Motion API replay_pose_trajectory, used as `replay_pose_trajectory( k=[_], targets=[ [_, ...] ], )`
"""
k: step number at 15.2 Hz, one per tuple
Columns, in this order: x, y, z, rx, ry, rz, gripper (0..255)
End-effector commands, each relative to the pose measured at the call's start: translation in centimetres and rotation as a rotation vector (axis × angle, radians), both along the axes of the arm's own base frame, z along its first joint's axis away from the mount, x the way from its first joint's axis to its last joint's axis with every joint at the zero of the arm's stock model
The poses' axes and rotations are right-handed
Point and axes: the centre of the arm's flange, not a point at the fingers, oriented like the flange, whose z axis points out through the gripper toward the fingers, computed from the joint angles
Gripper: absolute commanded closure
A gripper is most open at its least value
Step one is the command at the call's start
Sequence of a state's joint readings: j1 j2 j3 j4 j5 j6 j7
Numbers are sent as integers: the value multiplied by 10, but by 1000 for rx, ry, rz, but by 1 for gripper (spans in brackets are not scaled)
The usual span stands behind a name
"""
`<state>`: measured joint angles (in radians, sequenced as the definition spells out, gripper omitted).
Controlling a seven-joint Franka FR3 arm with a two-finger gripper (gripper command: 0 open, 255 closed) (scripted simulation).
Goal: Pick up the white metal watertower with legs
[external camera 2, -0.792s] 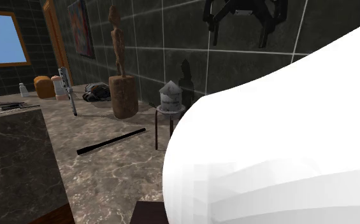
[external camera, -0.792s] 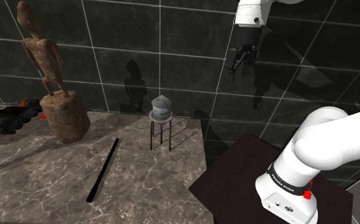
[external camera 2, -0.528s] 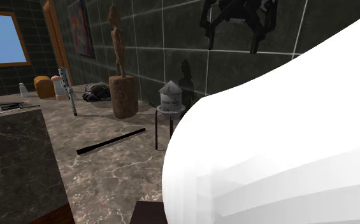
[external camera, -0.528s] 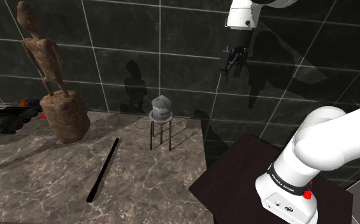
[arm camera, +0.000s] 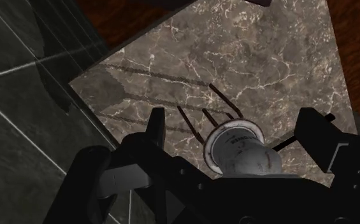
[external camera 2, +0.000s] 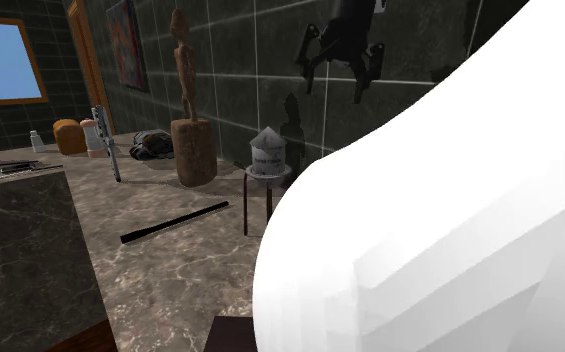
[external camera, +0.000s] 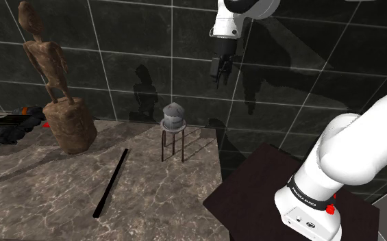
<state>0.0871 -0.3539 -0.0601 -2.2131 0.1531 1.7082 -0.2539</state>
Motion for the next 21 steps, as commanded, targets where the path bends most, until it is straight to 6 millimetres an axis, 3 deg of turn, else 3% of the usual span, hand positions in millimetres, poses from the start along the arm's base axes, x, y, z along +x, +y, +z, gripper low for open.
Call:
replay_pose_trajectory(
  k=[1, 12, 21],
  targets=[
    [25, 12, -13, 31, 0, 64, 0],
    [138, 93, -60, 199, 3, 402, 0],
    [139, 94, -101, 201, 3, 407, 0]
  ],
)
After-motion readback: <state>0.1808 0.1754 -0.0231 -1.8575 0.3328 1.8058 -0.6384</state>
